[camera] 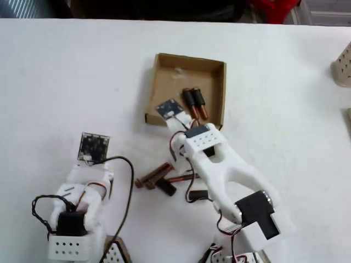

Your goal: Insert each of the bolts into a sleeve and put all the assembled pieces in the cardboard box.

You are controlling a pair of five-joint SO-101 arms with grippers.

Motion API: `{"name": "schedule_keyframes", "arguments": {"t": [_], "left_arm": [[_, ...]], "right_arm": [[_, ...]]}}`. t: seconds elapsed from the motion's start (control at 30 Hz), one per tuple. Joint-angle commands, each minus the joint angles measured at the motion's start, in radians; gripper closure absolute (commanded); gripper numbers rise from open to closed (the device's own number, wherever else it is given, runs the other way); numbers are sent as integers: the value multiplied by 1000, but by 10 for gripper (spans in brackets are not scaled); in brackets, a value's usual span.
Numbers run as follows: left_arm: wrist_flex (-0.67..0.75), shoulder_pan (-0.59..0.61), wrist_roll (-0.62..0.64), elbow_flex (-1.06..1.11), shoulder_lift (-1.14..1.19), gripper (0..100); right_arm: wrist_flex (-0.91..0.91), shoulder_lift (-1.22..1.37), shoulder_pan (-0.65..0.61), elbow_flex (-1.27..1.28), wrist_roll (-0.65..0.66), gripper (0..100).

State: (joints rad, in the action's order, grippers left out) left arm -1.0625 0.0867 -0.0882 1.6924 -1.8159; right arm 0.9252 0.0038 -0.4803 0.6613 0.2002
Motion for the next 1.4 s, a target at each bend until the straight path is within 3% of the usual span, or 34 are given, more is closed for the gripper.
{"name": "schedule_keyframes", "arguments": {"t": [0.0,0.17,0.3,0.73,0.87,1.03,1.17,1.37], "left_arm": [[-6,5,-8,2,-8,976],[-6,5,-8,2,-8,976],[-6,5,-8,2,-8,976],[-2,5,-8,2,-8,976],[0,22,3,-5,-8,976],[0,19,160,-63,-8,976],[-6,16,181,-135,-8,976],[-61,-85,236,-322,71,976]], "right_arm": [[-7,-1,25,-26,18,847],[-10,-1,27,-6,18,854],[-8,-1,28,-6,18,992],[173,-173,134,-11,25,981],[211,-231,151,9,133,981],[183,-231,166,21,173,981],[182,-231,168,25,173,981],[166,-231,168,37,173,981]]}}
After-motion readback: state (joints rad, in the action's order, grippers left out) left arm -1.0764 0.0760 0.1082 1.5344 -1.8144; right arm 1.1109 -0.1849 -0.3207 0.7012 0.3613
